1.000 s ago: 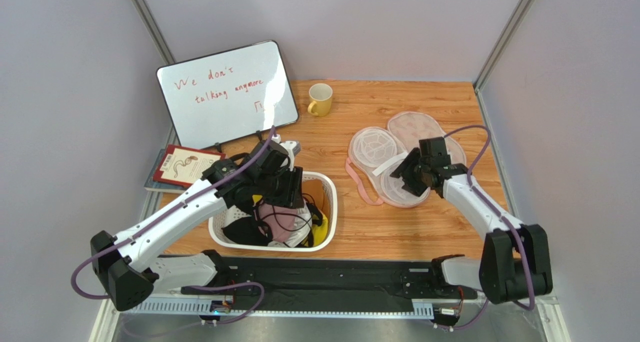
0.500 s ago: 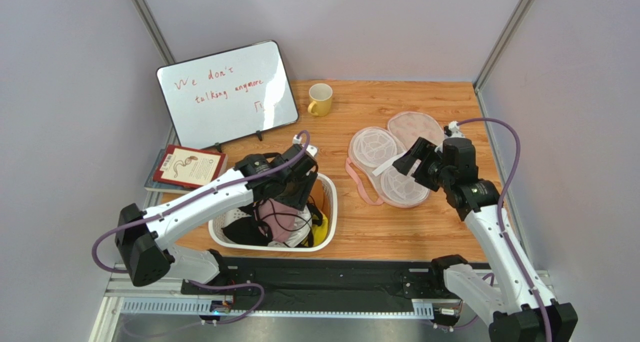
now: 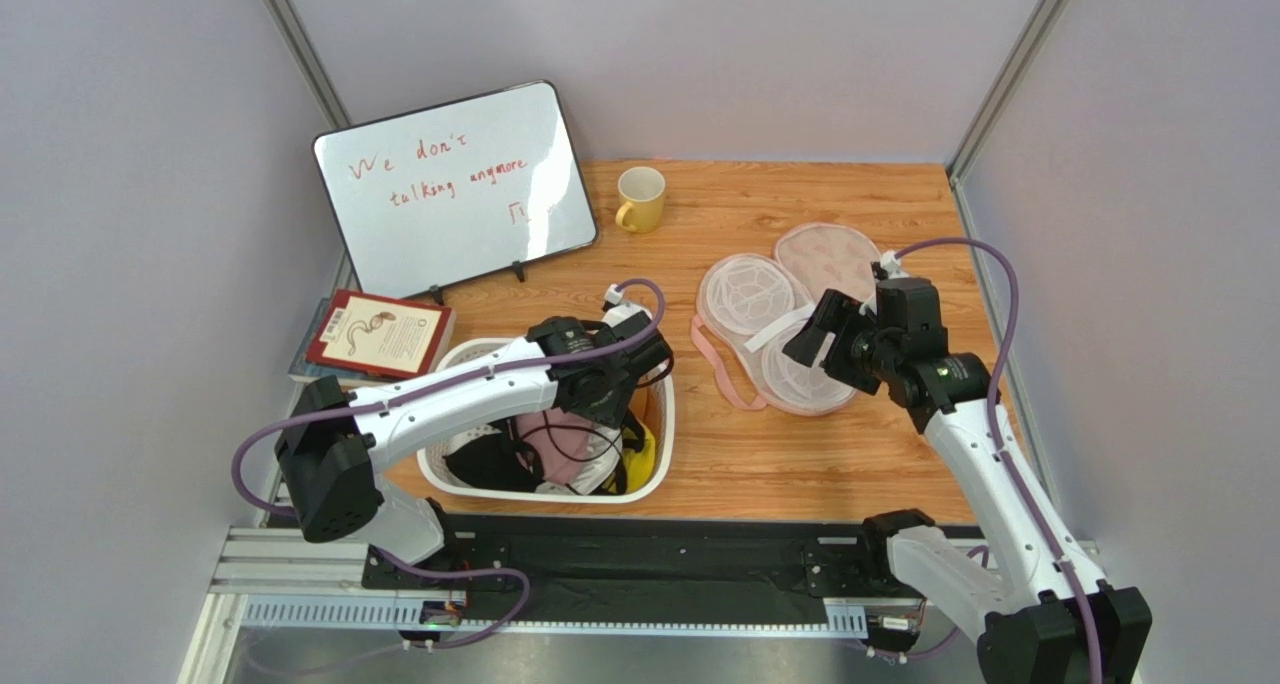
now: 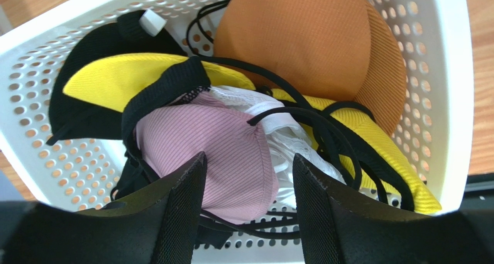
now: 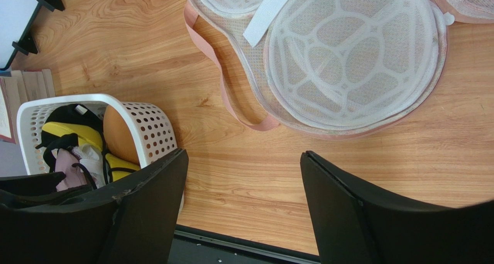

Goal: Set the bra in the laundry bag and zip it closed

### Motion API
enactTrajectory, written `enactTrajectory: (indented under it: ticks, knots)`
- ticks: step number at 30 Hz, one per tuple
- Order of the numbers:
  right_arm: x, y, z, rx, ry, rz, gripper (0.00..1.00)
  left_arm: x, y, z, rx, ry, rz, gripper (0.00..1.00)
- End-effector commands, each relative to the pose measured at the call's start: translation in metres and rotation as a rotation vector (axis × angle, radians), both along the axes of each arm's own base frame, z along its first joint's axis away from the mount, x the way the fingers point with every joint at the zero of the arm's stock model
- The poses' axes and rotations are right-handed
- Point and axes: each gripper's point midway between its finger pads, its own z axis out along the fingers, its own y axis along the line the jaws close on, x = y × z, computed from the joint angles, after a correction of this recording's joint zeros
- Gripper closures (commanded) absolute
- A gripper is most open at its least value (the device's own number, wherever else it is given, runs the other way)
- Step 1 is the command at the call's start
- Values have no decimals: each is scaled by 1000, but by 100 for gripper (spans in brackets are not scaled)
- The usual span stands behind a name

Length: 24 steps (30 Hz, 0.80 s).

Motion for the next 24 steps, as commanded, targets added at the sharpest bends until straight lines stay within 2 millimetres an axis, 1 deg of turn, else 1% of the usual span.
enactTrajectory:
  ticks: [1,8,11,14,15,16,18,22,24]
  knots:
    - [4,2,18,-9,-63,36,23,7,7,10,25,-75,52,38]
    - [1,6,12,6,-48,55,23,4,16,0,89,-74,74,38]
    - [0,5,9,5,-47,57,23,4,16,-2,91,-72,76,49]
    - [0,6,10,3,-49,65,23,3,16,1,82,-76,74,65]
    - [0,6,10,2,-47,69,23,3,17,3,81,-78,76,78]
    - [0,7,11,2,-47,71,23,3,18,8,69,-84,76,86]
    - [-1,6,10,-1,-47,72,23,1,20,13,61,-88,76,100]
    - [-2,6,12,-1,-52,77,24,-1,26,35,26,-113,77,100]
    - [-2,6,12,-6,-51,82,24,-2,33,46,26,-128,84,100]
